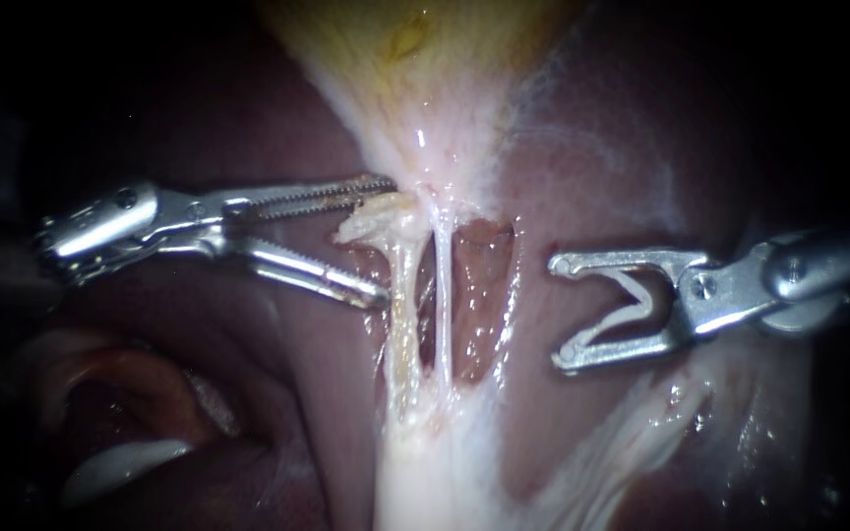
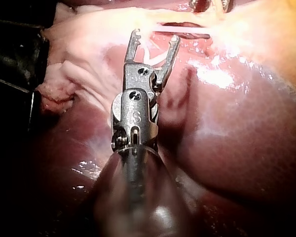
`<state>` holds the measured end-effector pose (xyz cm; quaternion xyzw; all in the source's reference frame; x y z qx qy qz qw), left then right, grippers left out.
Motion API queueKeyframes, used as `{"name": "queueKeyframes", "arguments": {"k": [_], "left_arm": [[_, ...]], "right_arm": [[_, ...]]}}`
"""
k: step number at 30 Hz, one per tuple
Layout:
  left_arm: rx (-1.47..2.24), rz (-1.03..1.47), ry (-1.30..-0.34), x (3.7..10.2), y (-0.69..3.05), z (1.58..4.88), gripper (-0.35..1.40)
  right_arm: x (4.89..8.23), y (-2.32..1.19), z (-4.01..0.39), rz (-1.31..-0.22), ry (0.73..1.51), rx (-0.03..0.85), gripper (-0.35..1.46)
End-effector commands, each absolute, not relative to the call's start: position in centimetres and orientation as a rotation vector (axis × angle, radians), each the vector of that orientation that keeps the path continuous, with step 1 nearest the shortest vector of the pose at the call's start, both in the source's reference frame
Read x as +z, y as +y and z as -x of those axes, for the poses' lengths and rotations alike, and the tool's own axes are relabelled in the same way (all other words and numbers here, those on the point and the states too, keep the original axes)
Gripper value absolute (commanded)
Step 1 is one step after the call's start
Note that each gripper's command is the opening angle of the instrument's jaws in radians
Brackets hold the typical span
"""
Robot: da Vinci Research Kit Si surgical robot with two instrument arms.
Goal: Grabbing gallbladder
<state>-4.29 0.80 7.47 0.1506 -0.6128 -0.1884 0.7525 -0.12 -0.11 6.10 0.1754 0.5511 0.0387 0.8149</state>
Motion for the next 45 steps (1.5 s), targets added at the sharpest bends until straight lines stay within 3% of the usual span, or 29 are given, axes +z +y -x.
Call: {"name": "queueKeyframes", "arguments": {"k": [1,23,36,45], "left_arm": [[-0.409,-0.331,-1.335,7.48,0.80,4.27,-0.30],[-0.448,-0.365,-1.318,7.28,0.80,4.09,-0.35],[-0.489,-0.362,-1.337,6.78,0.95,3.66,-0.35],[-0.511,-0.366,-1.344,6.53,0.95,3.59,-0.35]], "right_arm": [[6.10,-0.11,0.12,-0.374,1.175,0.082,0.46],[6.10,-0.11,0.12,-0.374,1.175,0.082,0.46],[6.10,-0.11,0.13,-0.374,1.176,0.082,0.45],[6.10,-0.11,0.13,-0.374,1.176,0.082,0.45]]}}
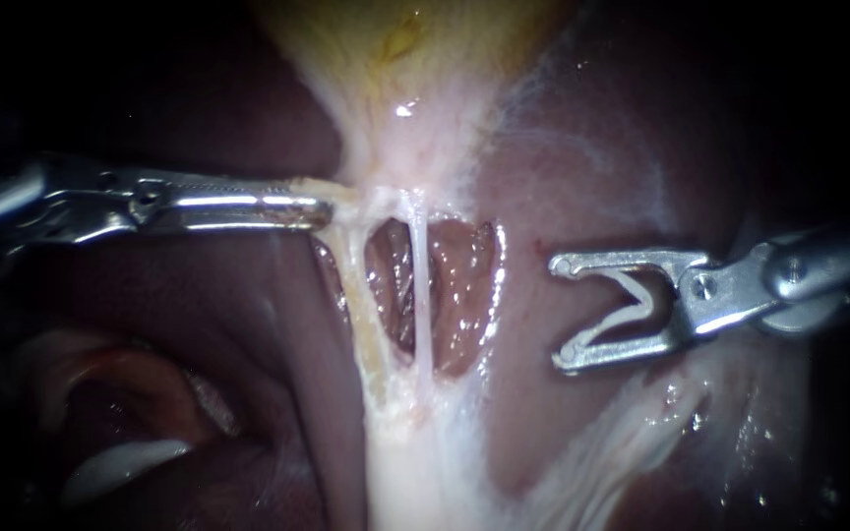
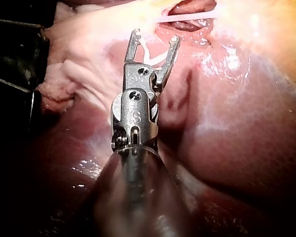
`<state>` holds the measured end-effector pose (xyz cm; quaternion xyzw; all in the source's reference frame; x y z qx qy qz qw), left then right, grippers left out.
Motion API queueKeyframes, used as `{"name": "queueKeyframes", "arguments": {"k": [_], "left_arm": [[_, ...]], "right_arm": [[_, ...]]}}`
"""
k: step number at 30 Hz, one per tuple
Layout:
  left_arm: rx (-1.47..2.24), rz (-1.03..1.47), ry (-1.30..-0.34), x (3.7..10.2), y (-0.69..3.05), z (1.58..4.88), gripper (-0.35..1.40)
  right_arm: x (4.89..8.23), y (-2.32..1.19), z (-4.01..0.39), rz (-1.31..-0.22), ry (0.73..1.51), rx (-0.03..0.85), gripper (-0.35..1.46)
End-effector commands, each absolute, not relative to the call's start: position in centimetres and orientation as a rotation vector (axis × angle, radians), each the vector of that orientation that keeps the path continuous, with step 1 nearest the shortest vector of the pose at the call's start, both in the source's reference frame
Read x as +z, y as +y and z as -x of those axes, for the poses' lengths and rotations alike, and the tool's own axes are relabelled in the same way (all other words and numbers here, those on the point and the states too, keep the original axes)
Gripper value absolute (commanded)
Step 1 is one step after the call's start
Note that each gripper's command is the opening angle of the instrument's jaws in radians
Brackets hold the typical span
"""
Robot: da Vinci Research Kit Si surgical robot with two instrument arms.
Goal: Grabbing gallbladder
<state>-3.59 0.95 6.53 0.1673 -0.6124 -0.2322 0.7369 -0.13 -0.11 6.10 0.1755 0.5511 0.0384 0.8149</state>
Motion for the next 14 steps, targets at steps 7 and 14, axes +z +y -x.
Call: {"name": "queueKeyframes", "arguments": {"k": [7,14], "left_arm": [[-0.511,-0.365,-1.344,6.53,0.94,3.59,-0.35],[-0.511,-0.365,-1.344,6.53,0.94,3.60,-0.35]], "right_arm": [[6.10,-0.11,0.13,-0.374,1.176,0.082,0.45],[6.10,-0.11,0.13,-0.374,1.176,0.082,0.45]]}}
